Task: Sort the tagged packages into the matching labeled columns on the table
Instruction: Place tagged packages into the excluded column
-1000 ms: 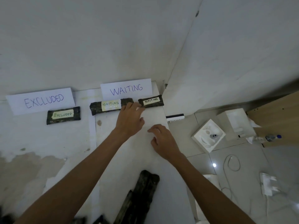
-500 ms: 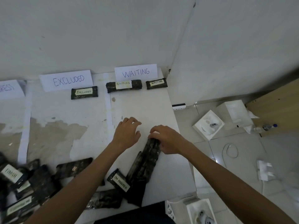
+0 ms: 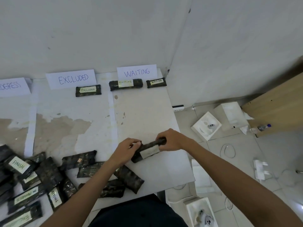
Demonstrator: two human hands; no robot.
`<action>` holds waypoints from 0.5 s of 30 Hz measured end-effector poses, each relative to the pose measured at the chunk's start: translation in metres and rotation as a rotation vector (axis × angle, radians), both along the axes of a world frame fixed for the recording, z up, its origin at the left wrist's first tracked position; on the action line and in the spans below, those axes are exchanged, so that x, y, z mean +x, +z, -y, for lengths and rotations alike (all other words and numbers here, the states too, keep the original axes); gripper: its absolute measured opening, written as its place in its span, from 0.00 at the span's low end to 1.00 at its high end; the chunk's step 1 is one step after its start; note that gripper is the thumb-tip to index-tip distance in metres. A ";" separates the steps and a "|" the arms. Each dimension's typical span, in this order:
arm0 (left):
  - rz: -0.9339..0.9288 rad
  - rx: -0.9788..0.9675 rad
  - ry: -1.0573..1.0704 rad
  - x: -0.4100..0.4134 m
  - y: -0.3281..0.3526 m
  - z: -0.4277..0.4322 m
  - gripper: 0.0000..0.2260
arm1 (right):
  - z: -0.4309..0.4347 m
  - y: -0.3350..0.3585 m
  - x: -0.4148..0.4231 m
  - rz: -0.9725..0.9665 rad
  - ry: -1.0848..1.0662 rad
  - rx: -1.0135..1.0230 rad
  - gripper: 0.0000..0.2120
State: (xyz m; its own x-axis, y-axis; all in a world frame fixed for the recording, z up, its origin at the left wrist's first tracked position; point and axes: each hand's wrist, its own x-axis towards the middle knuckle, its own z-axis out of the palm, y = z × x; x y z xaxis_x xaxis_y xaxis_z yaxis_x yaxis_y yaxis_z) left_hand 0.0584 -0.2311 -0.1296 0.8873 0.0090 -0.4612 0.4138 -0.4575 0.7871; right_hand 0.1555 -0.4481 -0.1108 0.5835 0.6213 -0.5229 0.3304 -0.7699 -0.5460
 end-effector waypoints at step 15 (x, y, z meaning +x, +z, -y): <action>-0.128 -0.252 0.357 0.028 0.001 -0.014 0.15 | -0.003 0.009 0.002 -0.238 -0.596 0.277 0.10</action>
State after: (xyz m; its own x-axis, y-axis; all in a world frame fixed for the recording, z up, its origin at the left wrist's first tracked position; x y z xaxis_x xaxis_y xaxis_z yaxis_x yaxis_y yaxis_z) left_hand 0.0863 -0.2167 -0.1283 0.7849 0.1769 -0.5939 0.6118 -0.0692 0.7880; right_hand 0.1575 -0.4453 -0.1015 0.7557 0.3593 -0.5476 -0.2582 -0.6050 -0.7532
